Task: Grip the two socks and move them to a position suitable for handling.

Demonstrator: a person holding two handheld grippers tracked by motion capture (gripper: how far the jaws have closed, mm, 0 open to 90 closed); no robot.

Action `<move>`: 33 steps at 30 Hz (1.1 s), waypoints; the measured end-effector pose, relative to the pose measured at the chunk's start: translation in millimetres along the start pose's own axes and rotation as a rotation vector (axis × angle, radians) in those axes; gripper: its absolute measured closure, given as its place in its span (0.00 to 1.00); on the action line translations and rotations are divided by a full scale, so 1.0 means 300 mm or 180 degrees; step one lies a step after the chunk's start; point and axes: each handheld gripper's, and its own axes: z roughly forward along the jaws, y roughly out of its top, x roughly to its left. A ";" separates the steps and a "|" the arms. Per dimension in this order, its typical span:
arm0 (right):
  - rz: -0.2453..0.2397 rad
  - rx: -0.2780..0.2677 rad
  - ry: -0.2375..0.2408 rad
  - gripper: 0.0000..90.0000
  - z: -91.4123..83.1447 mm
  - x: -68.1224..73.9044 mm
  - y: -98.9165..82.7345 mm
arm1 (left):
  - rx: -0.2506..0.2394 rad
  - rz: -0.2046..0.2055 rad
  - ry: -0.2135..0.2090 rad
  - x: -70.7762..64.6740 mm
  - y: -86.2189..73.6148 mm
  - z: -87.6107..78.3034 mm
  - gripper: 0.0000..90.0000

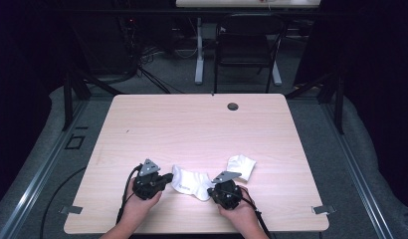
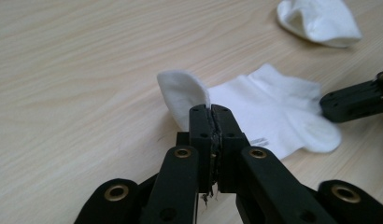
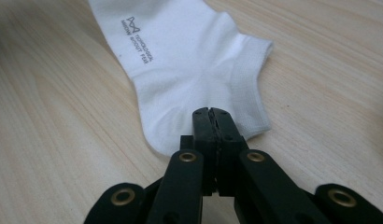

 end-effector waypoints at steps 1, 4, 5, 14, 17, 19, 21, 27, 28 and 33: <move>0.0006 -0.0021 -0.0004 1.00 0.000 -0.002 -0.001 | 0.0011 -0.0001 0.0016 0.003 -0.006 0.000 0.97; 0.0011 -0.0010 -0.0009 1.00 -0.003 -0.004 -0.004 | 0.0037 0.0004 0.0055 0.009 -0.019 -0.006 0.95; 0.0009 -0.0008 -0.0010 1.00 -0.004 -0.004 -0.004 | 0.0016 -0.0008 0.0061 0.011 -0.021 -0.009 0.93; 0.0008 -0.0008 0.0000 1.00 -0.003 -0.006 -0.004 | -0.0161 0.0043 0.0106 0.024 0.003 -0.028 0.81; 0.0022 -0.0013 0.0005 1.00 -0.003 -0.007 -0.005 | -0.0081 0.0092 0.0026 0.026 -0.003 0.015 0.79; 0.0016 -0.0006 0.0004 1.00 -0.004 -0.007 -0.005 | -0.0017 0.0175 0.0044 0.024 -0.003 0.038 0.79; 0.0024 -0.0014 0.0007 1.00 -0.003 -0.007 -0.005 | 0.0025 0.0227 0.0050 0.023 -0.005 0.055 0.78; 0.0023 -0.0021 0.0018 1.00 -0.003 -0.007 -0.005 | 0.0213 0.0224 0.0066 0.028 -0.032 0.086 0.78; 0.0012 -0.0009 0.0022 1.00 -0.004 -0.009 -0.005 | 0.0247 0.0225 0.0064 0.026 -0.040 0.089 0.79; 0.0031 -0.0006 0.0038 1.00 -0.006 -0.013 -0.007 | 0.0280 0.0282 0.0085 0.004 -0.053 0.074 0.83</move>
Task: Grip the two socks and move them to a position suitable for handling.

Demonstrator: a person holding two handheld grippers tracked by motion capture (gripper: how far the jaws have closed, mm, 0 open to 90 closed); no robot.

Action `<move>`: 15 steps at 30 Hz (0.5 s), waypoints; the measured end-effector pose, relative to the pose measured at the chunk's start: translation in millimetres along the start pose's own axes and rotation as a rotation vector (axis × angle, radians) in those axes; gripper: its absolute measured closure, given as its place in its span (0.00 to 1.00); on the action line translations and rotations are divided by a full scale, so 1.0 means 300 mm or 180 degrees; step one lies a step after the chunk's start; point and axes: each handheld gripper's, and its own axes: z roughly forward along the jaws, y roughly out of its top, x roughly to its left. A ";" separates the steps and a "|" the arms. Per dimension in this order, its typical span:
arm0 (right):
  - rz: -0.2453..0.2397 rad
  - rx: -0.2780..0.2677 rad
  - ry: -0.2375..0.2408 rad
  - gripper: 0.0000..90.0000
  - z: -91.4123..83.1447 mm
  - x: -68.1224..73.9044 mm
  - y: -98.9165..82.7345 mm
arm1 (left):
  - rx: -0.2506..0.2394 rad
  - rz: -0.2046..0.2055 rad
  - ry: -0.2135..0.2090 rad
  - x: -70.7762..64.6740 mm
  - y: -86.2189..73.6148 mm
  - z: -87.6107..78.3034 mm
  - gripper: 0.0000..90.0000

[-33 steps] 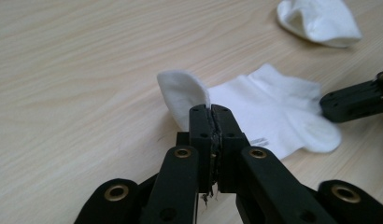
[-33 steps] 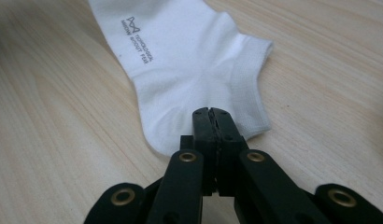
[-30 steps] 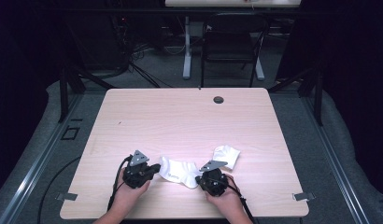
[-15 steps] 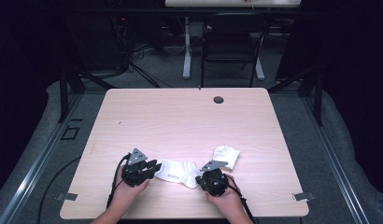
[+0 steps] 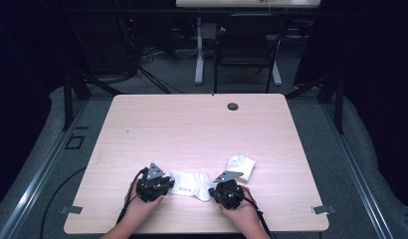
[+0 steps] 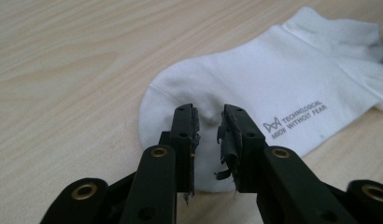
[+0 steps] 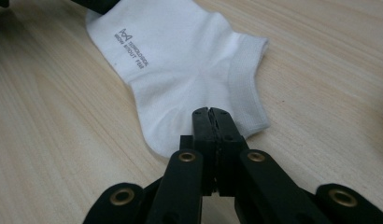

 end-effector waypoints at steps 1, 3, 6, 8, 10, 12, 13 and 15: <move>0.0006 0.0008 -0.0001 1.00 -0.002 0.000 -0.001 | 0.0035 -0.0025 -0.0018 -0.006 -0.004 -0.008 0.83; 0.0021 0.0031 0.0043 1.00 -0.008 0.000 -0.006 | 0.0083 -0.0030 -0.0039 -0.013 -0.009 -0.020 0.83; 0.0030 0.0048 0.0066 1.00 -0.013 0.000 -0.010 | 0.0161 0.0002 -0.0059 -0.026 -0.018 -0.037 0.83; 0.0059 0.0072 0.0095 1.00 -0.019 0.001 -0.015 | 0.0164 0.0027 -0.0064 -0.036 -0.026 -0.045 0.83; 0.0049 0.0089 0.0103 1.00 -0.024 0.005 -0.019 | 0.0174 0.0053 -0.0078 -0.046 -0.034 -0.053 0.82; 0.0037 0.0126 0.0117 1.00 -0.032 0.016 -0.024 | 0.0194 0.0059 -0.0109 -0.060 -0.041 -0.062 0.82; 0.0015 0.0143 0.0121 1.00 -0.035 0.019 -0.027 | 0.0204 0.0065 -0.0129 -0.067 -0.045 -0.067 0.82; -0.0013 0.0176 0.0154 1.00 -0.039 0.026 -0.030 | 0.0186 0.0052 -0.0166 -0.077 -0.055 -0.074 0.81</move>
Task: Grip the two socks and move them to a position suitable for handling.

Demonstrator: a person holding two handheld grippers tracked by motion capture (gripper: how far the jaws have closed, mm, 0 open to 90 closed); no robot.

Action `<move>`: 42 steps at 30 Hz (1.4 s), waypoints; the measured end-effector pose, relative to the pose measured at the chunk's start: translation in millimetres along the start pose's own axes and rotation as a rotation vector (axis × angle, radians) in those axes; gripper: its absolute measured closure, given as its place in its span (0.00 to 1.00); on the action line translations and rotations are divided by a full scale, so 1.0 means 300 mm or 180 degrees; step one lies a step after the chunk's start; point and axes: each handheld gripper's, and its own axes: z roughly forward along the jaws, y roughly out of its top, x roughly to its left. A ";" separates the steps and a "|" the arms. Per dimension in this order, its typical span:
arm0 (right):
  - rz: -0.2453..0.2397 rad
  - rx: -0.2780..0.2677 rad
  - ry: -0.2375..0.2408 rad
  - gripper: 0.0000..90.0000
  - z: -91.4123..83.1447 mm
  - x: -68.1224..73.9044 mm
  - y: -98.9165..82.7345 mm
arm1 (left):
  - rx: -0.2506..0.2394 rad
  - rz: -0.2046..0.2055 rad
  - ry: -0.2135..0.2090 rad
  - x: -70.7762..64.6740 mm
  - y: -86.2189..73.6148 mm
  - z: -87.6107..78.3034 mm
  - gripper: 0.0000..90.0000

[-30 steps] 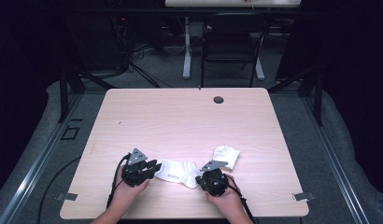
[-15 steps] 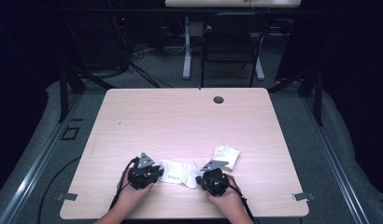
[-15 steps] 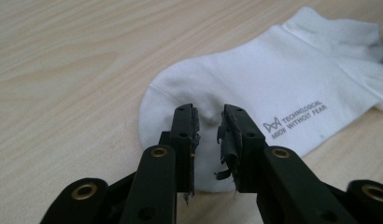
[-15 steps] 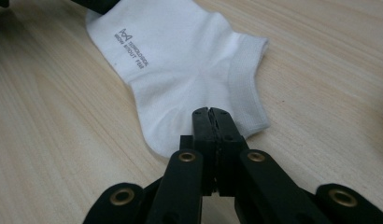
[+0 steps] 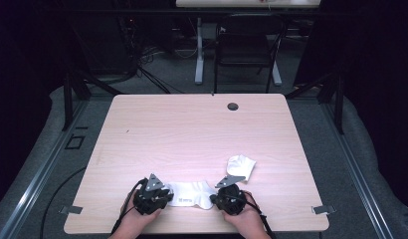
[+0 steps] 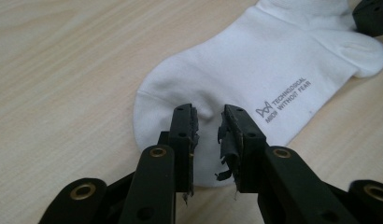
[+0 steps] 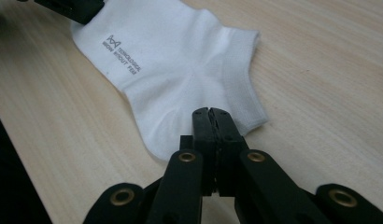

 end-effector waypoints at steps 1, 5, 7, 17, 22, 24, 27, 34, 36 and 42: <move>0.0026 0.0020 0.0032 0.99 -0.001 0.004 0.002 | -0.0006 -0.0016 -0.0007 -0.003 -0.003 -0.002 0.80; 0.0043 -0.0002 0.0086 0.97 -0.009 0.004 0.011 | -0.0076 -0.0096 -0.0060 0.011 -0.005 -0.010 0.77; 0.0044 -0.0096 0.0051 0.95 -0.023 -0.001 0.018 | -0.0128 -0.0102 -0.0081 0.023 -0.001 -0.015 0.75; 0.0341 -0.0546 -0.0458 0.85 -0.103 -0.118 0.003 | -0.0249 -0.0172 -0.0074 0.066 0.007 -0.024 0.68; 0.0404 -0.0684 -0.0787 0.83 -0.113 -0.167 0.028 | -0.0262 -0.0159 -0.0069 0.069 0.010 -0.017 0.67; 0.0453 -0.0702 -0.0851 0.82 -0.113 -0.185 0.040 | -0.0259 -0.0148 -0.0085 0.067 0.012 -0.014 0.67; 0.0527 -0.0675 -0.1005 0.82 -0.106 -0.213 0.060 | -0.0237 -0.0131 -0.0085 0.066 0.012 -0.004 0.67; 0.0727 -0.0465 -0.1263 0.82 -0.052 -0.287 0.068 | -0.0190 -0.0097 -0.0093 0.062 0.010 0.013 0.67; 0.0734 -0.0437 -0.1268 0.83 -0.038 -0.292 0.070 | -0.0183 -0.0067 -0.0088 0.061 0.009 0.018 0.67; 0.0692 -0.0369 -0.1150 0.86 0.001 -0.279 0.075 | -0.0158 0.0025 -0.0059 0.050 0.007 0.021 0.69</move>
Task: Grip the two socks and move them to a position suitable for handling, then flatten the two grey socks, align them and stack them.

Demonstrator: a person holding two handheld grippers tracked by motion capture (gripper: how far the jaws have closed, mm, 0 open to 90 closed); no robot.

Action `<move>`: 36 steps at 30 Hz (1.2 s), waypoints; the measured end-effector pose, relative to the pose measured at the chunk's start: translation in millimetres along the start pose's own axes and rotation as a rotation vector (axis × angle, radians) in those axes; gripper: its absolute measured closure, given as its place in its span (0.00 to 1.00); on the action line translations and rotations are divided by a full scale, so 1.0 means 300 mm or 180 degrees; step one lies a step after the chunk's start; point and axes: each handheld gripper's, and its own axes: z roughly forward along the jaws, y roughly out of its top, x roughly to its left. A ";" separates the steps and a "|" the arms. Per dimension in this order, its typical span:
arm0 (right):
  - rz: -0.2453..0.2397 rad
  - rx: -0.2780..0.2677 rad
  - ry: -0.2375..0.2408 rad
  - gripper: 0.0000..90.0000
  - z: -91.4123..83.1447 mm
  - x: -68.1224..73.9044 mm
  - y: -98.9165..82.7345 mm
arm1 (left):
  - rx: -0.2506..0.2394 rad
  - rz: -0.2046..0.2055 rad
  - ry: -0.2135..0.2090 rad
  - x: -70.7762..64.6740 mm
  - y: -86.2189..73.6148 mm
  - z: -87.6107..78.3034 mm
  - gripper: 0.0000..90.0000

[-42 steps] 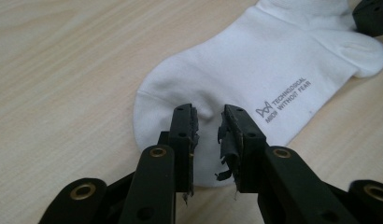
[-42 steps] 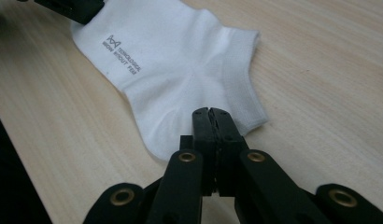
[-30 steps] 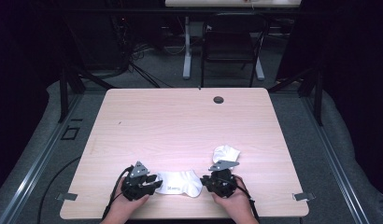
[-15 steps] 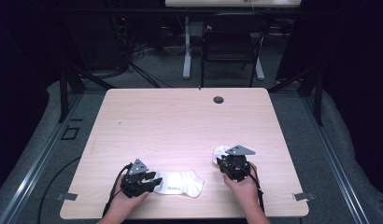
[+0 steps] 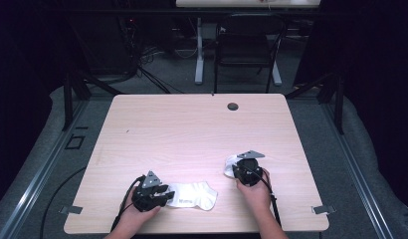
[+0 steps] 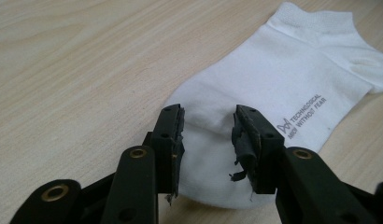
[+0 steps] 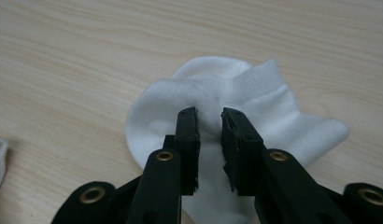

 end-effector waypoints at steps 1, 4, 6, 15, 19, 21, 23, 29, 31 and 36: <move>-0.0031 -0.0003 0.0030 0.87 0.006 0.007 -0.002 | -0.0001 -0.0005 -0.0003 -0.003 -0.001 0.000 0.69; -0.0121 -0.0022 0.0132 0.88 0.013 0.029 -0.001 | 0.0019 0.0027 -0.0016 -0.008 -0.001 -0.001 0.70; -0.0141 -0.0028 0.0203 0.89 0.018 0.044 0.001 | 0.0018 0.0040 -0.0021 -0.008 0.000 0.000 0.70; -0.0322 -0.0016 0.0472 0.86 0.031 0.104 0.026 | -0.0013 -0.0009 -0.0037 -0.006 -0.002 0.000 0.69; -0.0219 -0.0160 0.0492 0.80 0.010 0.105 0.047 | -0.0010 -0.0012 -0.0054 -0.005 0.000 -0.001 0.68; -0.0242 -0.0176 0.0494 0.76 0.006 0.118 0.060 | -0.0013 -0.0020 -0.0054 -0.005 0.000 0.000 0.68; -0.0294 -0.0192 0.0487 0.72 0.008 0.133 0.072 | -0.0005 -0.0015 -0.0060 -0.006 0.001 -0.002 0.67; -0.0309 -0.0227 0.0433 0.65 0.034 0.183 0.085 | -0.0004 -0.0006 -0.0072 -0.006 0.000 -0.002 0.67; -0.0313 -0.0191 0.0419 0.65 0.043 0.192 0.087 | -0.0002 -0.0006 -0.0075 -0.006 0.000 -0.003 0.67; -0.0306 -0.0095 0.0347 0.63 0.062 0.196 0.088 | -0.0002 -0.0004 -0.0086 -0.006 0.001 -0.002 0.67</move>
